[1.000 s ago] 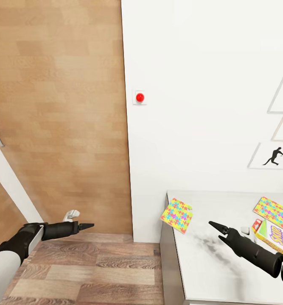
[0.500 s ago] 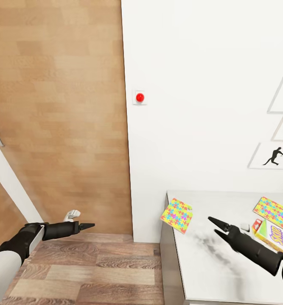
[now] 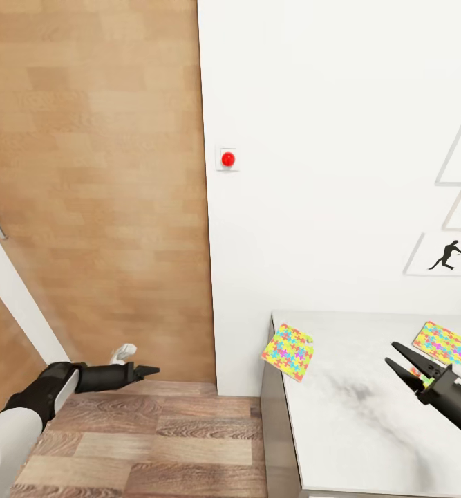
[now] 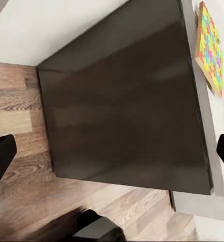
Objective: Put all the toys in the child's room - the three board games (two on the bed and one on the table), the two jigsaw puzzles on the table, and the tennis ball on the table - inside the toy box on the table in the child's room.
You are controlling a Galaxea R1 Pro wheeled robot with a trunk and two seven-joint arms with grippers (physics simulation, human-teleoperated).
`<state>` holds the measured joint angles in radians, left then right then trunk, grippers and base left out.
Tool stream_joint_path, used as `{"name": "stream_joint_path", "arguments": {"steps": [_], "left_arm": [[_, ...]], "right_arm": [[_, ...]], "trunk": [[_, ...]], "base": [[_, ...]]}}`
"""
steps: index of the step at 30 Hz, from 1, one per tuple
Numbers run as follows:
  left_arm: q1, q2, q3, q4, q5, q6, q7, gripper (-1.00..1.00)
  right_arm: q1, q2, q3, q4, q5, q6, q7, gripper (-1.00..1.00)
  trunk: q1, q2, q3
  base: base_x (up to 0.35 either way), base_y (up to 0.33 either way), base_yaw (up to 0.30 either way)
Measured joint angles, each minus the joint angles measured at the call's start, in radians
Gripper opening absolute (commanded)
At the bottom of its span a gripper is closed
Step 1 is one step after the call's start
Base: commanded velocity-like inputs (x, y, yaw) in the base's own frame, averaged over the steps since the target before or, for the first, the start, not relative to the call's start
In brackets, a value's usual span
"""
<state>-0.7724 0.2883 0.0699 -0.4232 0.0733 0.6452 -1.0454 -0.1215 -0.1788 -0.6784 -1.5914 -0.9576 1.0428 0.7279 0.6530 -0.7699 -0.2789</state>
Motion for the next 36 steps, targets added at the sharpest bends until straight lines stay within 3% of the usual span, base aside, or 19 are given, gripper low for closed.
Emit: {"name": "stream_joint_path", "arguments": {"steps": [3,10,21,26,36], "left_arm": [[-0.013,-0.034,0.008,0.001,0.002,0.066,0.033,1.0],[-0.056,-0.07,0.02,0.001,0.006,0.09,0.046,1.0],[-0.061,-0.068,0.021,0.0,0.009,0.083,0.021,1.0],[-0.061,-0.067,0.019,0.0,0.008,0.082,-0.042,1.0],[-0.061,-0.067,0.019,0.0,0.008,0.081,-0.051,1.0]], "right_arm": [[0.001,0.005,0.005,0.0,-0.001,0.0,0.004,1.0],[0.001,0.006,0.015,0.0,-0.001,0.0,0.007,1.0],[0.001,0.008,0.014,0.001,-0.001,0.0,0.007,1.0],[0.001,0.01,0.013,0.001,-0.001,0.0,0.007,1.0],[0.001,0.011,0.019,0.0,0.0,0.0,0.007,1.0]], "trunk": [[0.0,0.0,0.0],[0.0,0.0,0.0],[0.0,0.0,0.0],[0.0,0.0,0.0],[0.0,0.0,0.0]], "base": [[0.0,0.0,0.0],[0.0,0.0,0.0],[0.0,0.0,0.0],[0.0,0.0,0.0],[0.0,0.0,0.0]]}}
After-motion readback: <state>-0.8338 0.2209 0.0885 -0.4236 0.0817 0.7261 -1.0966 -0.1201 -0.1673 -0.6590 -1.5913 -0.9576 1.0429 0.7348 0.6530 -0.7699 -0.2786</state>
